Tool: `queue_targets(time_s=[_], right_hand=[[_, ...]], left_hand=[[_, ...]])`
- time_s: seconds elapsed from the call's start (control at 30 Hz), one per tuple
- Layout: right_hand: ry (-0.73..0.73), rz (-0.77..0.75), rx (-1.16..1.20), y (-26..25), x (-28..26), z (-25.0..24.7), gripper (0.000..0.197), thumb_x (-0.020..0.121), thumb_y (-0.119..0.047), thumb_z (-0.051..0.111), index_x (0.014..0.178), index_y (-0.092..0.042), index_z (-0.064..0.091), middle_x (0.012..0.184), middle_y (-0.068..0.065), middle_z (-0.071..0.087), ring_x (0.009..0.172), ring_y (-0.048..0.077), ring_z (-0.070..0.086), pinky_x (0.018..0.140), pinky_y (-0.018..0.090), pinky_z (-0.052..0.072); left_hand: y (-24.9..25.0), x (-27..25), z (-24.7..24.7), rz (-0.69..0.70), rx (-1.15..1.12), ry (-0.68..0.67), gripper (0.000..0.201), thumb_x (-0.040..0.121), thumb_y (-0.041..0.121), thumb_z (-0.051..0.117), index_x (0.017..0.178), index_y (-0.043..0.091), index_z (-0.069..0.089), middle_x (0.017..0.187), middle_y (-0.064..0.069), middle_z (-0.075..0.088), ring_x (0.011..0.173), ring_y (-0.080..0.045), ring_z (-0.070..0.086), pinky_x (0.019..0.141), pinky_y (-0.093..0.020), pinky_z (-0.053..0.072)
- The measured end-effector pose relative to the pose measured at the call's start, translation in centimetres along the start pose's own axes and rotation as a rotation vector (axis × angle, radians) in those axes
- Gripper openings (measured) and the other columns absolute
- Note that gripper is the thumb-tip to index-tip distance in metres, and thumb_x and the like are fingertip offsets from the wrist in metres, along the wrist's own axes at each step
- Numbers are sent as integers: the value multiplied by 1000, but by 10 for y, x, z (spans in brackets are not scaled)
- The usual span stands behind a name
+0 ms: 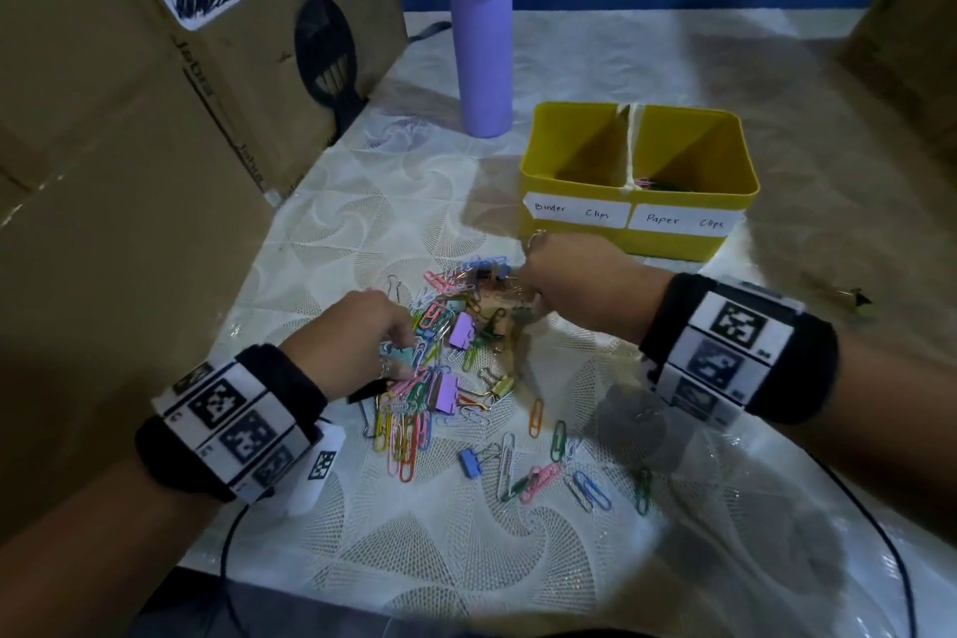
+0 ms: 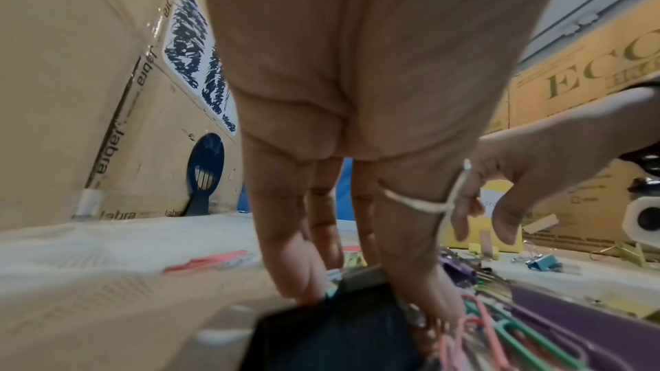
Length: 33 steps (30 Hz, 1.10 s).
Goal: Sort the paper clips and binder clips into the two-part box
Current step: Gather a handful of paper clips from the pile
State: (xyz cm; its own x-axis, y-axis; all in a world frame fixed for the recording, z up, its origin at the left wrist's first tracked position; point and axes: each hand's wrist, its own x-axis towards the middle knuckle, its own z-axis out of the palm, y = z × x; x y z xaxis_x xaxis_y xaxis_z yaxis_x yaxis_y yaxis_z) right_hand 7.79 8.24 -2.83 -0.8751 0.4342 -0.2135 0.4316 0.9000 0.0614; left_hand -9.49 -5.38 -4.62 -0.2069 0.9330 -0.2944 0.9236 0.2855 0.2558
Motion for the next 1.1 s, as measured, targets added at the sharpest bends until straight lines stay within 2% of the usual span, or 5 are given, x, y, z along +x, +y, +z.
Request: queue_targets(time_s=[0.2, 0.5, 0.7, 0.9, 1.1], right_hand=[[27, -117, 217, -35, 14, -1, 39, 81, -33, 65, 107, -5, 59, 107, 18, 61, 101, 32, 58, 81, 36, 49], [107, -67, 177, -39, 20, 3, 26, 79, -27, 64, 93, -5, 59, 90, 14, 59, 83, 30, 59, 54, 26, 35], [184, 62, 86, -21, -3, 1, 37, 80, -33, 63, 106, -7, 57, 108, 16, 58, 99, 33, 56, 74, 36, 46], [10, -233, 257, -69, 2, 2, 44, 75, -42, 67, 91, -1, 62, 74, 11, 60, 75, 28, 57, 59, 27, 46], [21, -252, 242, -75, 7, 4, 39, 76, -39, 67, 81, 0, 63, 59, 6, 47, 65, 25, 48, 56, 28, 36]], left_hand=[[5, -2, -7, 53, -26, -22, 21, 73, 24, 76, 88, 19, 64, 100, -1, 45, 74, -9, 46, 66, -21, 36], [-21, -17, -24, -101, -63, 142, 20, 77, 27, 72, 87, 20, 57, 109, -5, 43, 69, -9, 49, 68, -21, 36], [-28, -29, -8, -181, 18, 53, 52, 80, 32, 68, 126, 22, 50, 138, -5, 30, 124, -27, 39, 103, -35, 35], [-19, -27, 4, -28, 28, -57, 33, 75, 30, 74, 103, 18, 65, 92, 1, 54, 68, -4, 43, 71, -22, 36], [-40, -20, -2, -126, -15, 2, 17, 74, 15, 74, 86, 20, 63, 83, 0, 60, 73, -12, 57, 62, -19, 39]])
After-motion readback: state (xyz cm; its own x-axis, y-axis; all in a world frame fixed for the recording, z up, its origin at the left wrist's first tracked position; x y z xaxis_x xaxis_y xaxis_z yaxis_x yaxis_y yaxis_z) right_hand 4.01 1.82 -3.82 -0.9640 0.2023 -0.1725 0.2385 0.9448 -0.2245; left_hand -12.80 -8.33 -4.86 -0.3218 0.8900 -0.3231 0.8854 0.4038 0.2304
